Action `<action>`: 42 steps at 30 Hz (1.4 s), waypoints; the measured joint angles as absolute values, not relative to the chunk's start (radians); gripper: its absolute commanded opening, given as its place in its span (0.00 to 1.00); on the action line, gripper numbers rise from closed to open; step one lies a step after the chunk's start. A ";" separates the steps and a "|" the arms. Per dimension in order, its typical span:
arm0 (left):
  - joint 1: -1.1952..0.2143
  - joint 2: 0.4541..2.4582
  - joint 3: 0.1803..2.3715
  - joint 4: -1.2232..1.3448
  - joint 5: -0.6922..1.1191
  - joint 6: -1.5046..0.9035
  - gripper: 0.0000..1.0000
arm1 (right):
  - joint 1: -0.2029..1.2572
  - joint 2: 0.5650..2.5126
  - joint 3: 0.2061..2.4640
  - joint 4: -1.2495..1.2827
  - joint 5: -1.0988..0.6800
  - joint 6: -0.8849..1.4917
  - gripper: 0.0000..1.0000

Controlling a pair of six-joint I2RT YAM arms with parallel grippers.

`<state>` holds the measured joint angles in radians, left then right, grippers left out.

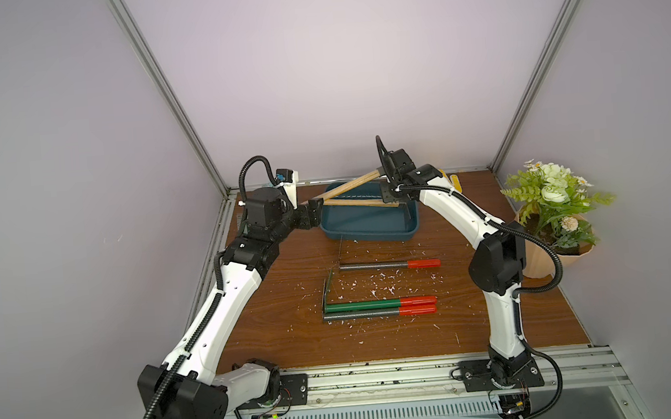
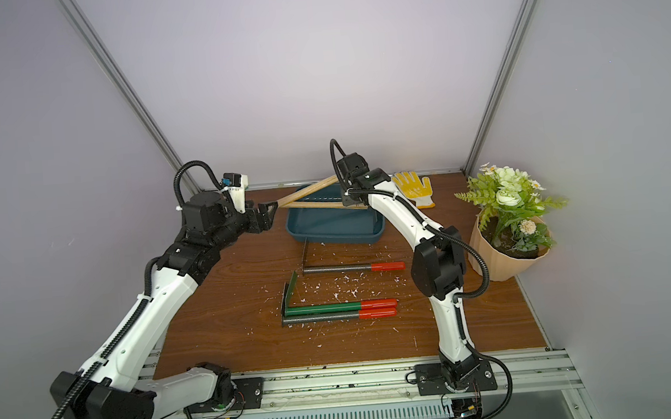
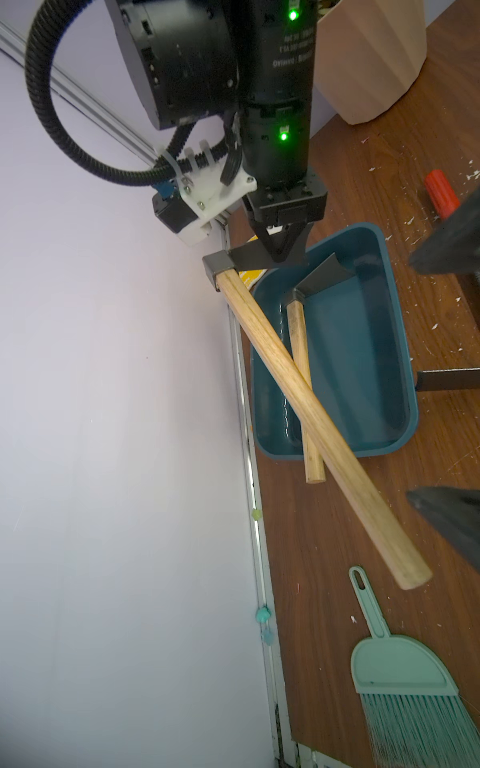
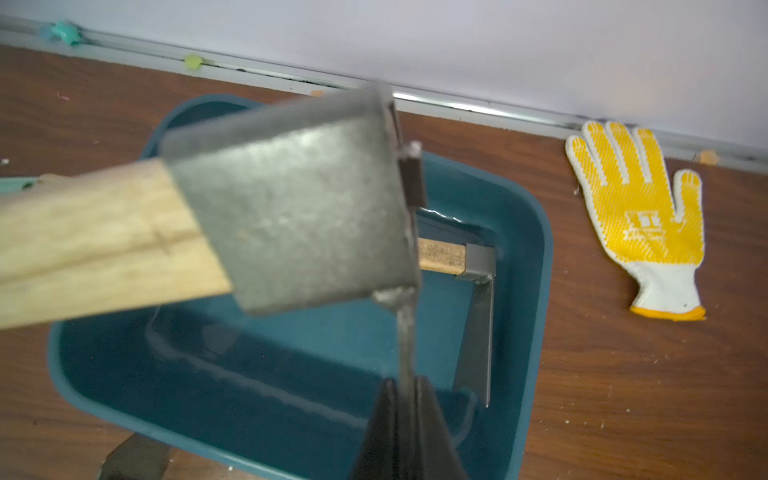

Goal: Put the small hoe into the storage box
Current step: Place the hoe in the storage box.

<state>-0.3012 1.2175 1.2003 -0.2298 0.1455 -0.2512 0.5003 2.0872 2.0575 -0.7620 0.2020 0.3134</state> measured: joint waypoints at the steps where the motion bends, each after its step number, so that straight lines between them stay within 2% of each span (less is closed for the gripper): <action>1: -0.301 1.217 1.200 -0.229 0.141 -0.251 0.81 | 0.494 2.087 2.044 -0.755 0.191 0.340 0.00; 8: -0.298 1.210 1.186 -0.235 0.124 -0.255 0.80 | 0.460 2.088 1.905 -0.733 0.134 0.438 0.00; 18: -0.294 1.208 1.183 -0.235 0.125 -0.263 0.79 | 0.412 2.119 1.909 -0.742 0.083 0.487 0.00; 32: -0.286 1.248 1.183 -0.236 0.135 -0.266 0.79 | 0.337 2.348 2.235 -0.985 -0.039 0.449 0.00; 42: -0.260 1.291 1.184 -0.243 0.159 -0.266 0.78 | 0.313 2.400 2.292 -1.075 -0.087 0.434 0.00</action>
